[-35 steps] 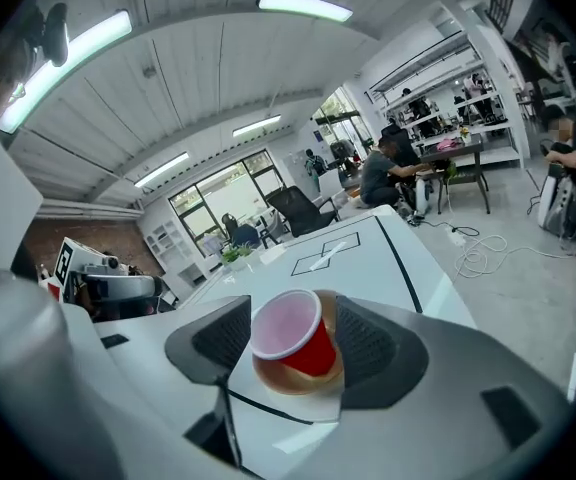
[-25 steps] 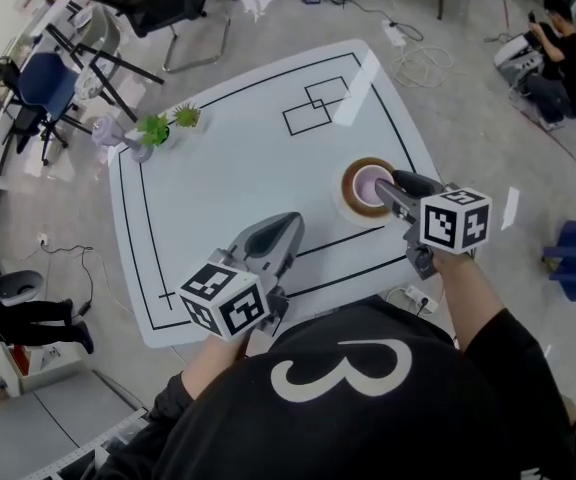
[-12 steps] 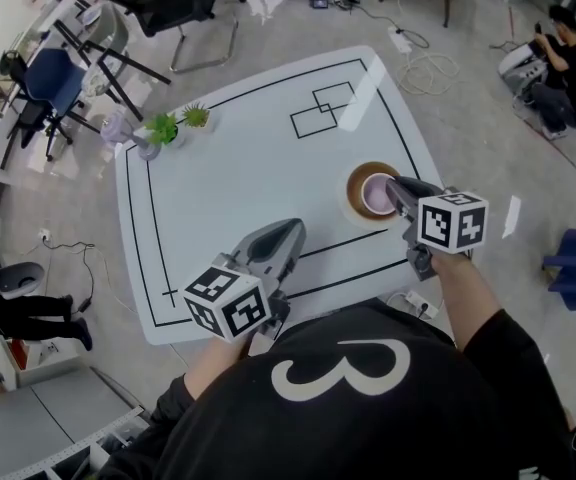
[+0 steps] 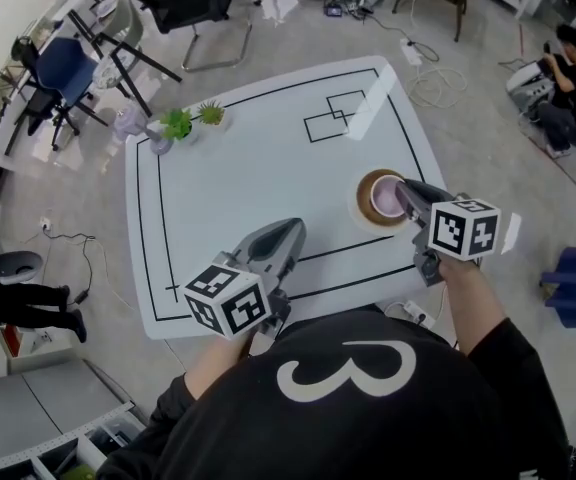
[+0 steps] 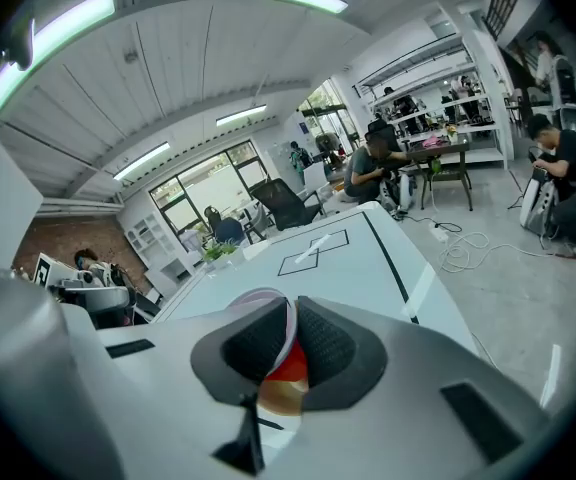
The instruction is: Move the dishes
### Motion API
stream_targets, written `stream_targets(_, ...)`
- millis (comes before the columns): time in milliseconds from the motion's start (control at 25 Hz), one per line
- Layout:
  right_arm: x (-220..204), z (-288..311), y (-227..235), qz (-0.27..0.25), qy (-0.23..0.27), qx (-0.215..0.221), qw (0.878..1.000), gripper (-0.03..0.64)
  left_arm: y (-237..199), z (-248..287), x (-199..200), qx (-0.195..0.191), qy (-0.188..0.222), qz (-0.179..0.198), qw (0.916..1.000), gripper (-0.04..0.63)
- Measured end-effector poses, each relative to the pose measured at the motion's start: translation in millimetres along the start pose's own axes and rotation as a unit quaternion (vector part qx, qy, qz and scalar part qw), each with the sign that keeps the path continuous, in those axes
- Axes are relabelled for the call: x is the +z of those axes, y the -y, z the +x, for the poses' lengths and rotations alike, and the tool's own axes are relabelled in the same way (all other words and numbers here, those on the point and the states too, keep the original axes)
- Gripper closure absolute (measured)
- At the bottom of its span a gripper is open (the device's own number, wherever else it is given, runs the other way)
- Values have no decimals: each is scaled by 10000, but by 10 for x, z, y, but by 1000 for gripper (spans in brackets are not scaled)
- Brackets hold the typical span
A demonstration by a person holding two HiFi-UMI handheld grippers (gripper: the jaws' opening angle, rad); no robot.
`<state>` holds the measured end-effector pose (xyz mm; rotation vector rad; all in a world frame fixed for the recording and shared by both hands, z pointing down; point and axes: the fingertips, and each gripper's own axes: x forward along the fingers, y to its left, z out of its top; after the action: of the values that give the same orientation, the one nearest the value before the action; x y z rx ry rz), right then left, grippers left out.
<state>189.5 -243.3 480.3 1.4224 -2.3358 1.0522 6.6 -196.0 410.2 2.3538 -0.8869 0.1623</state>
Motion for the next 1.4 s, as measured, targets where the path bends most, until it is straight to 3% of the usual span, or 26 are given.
stream_targets(520,386,18,-701,-442,242,738,9960,589,-78,-184,72,152,174,-80,9997,592)
stream_targets(920,173,446,-1135,-664,-156,1203,9904,588,-295,-449,0,525,271,-274,9979,592)
stream_targets(1400,-204,1045,-1329,-854,-702,1281,9856,588,-525,-799,-32,1023,435,-424,9929,592)
